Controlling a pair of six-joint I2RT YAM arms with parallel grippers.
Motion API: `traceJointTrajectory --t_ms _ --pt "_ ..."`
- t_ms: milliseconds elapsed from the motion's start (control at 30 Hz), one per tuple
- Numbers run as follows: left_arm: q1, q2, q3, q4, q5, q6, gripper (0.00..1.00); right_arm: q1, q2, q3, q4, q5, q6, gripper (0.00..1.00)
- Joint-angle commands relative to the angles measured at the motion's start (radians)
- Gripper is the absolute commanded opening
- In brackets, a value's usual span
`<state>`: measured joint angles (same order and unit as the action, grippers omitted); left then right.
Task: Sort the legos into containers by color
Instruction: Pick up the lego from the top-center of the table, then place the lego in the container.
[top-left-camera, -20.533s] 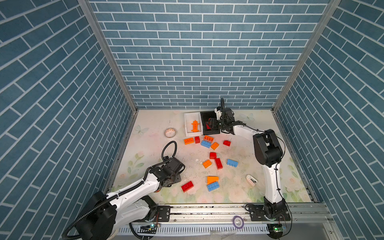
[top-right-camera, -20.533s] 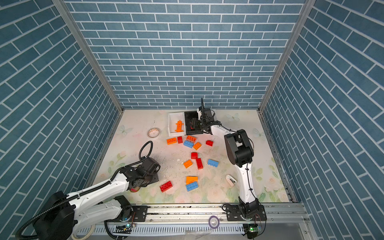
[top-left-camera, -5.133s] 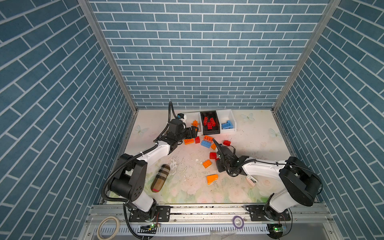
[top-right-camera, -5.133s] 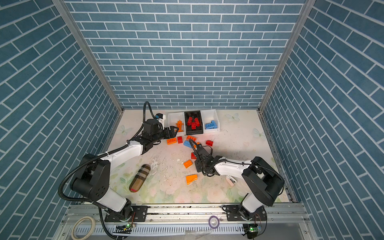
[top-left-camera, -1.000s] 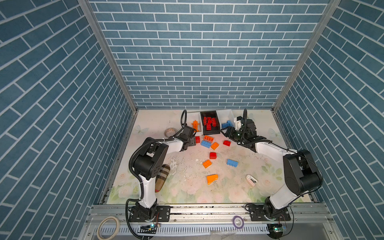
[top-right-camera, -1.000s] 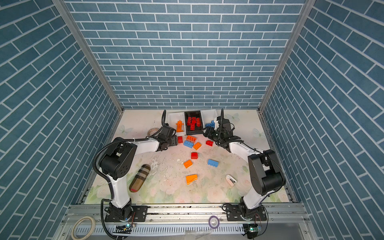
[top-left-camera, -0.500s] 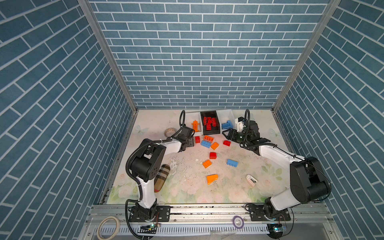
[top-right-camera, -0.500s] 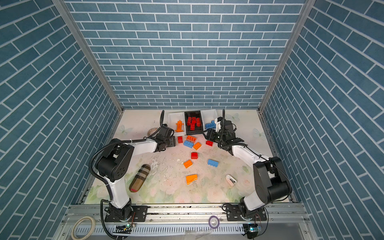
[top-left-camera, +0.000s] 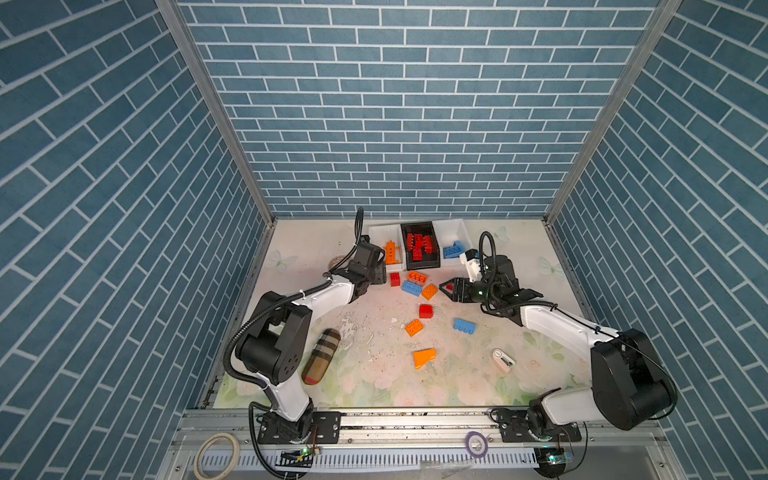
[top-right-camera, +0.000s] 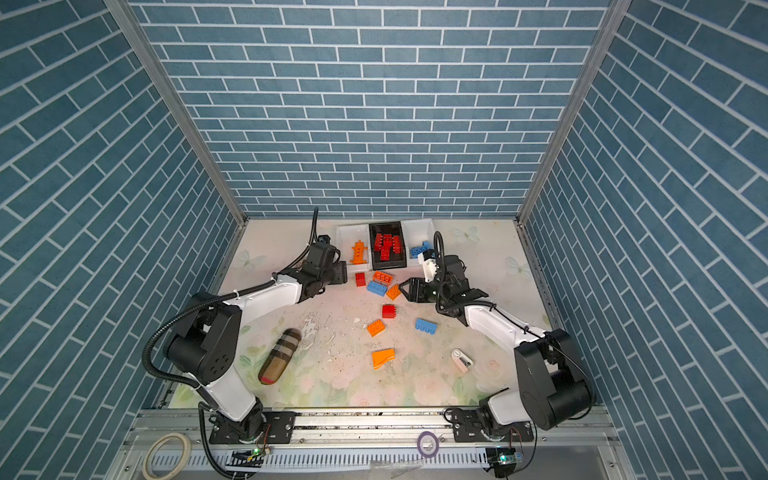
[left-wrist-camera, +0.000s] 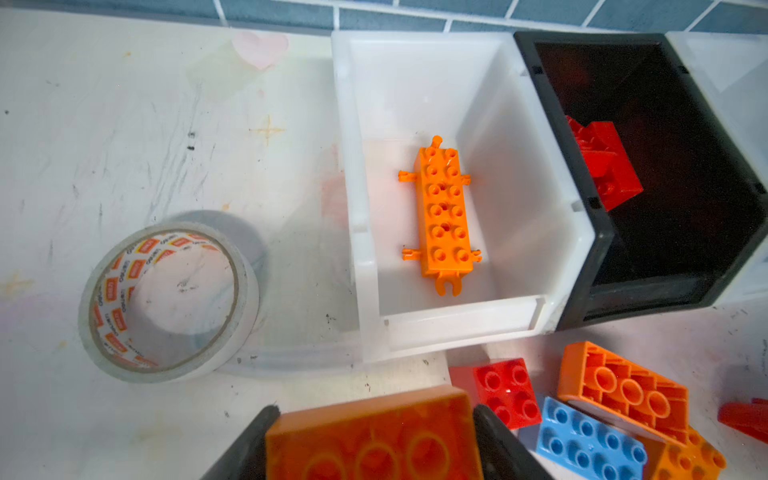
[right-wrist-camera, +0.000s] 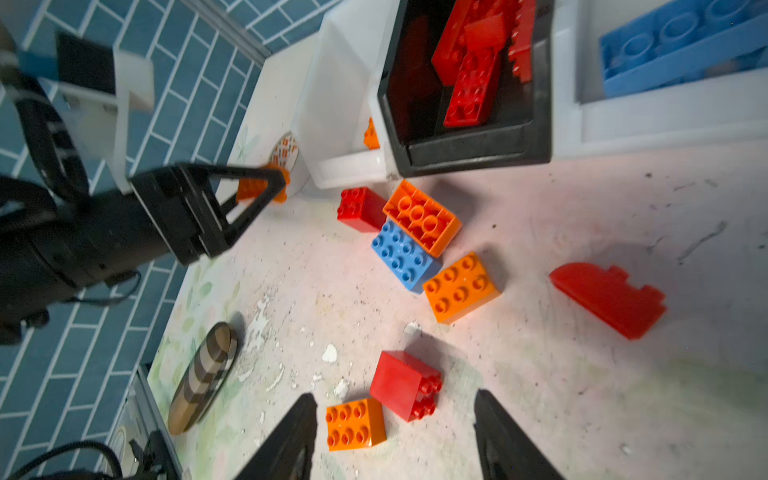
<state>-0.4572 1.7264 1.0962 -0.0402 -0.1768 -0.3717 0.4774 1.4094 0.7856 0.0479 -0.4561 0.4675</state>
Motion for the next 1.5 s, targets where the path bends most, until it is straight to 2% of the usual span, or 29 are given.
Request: traceJointTrajectory --t_ms 0,233,367,900,967,1200,1467 --pt "0.006 0.013 0.069 0.006 0.003 0.083 0.59 0.038 -0.023 -0.008 -0.061 -0.019 -0.095 0.61" --pt "0.008 0.102 0.157 0.080 0.026 0.188 0.59 0.097 -0.062 -0.035 -0.120 0.062 -0.135 0.62" --pt "0.009 0.174 0.242 0.071 0.051 0.216 0.59 0.103 -0.089 -0.068 -0.118 0.052 -0.131 0.62" --pt "0.009 0.406 0.462 0.002 0.022 0.233 0.63 0.181 -0.151 -0.157 -0.162 0.096 -0.124 0.64" --pt "0.008 0.413 0.464 0.000 0.023 0.221 0.65 0.208 -0.151 -0.164 -0.155 0.088 -0.111 0.66" --pt "0.009 0.395 0.445 0.005 0.026 0.209 0.71 0.336 -0.137 -0.170 -0.201 0.180 -0.072 0.77" --pt "0.009 0.359 0.422 -0.001 0.016 0.213 0.80 0.497 -0.149 -0.169 -0.262 0.333 0.033 0.89"
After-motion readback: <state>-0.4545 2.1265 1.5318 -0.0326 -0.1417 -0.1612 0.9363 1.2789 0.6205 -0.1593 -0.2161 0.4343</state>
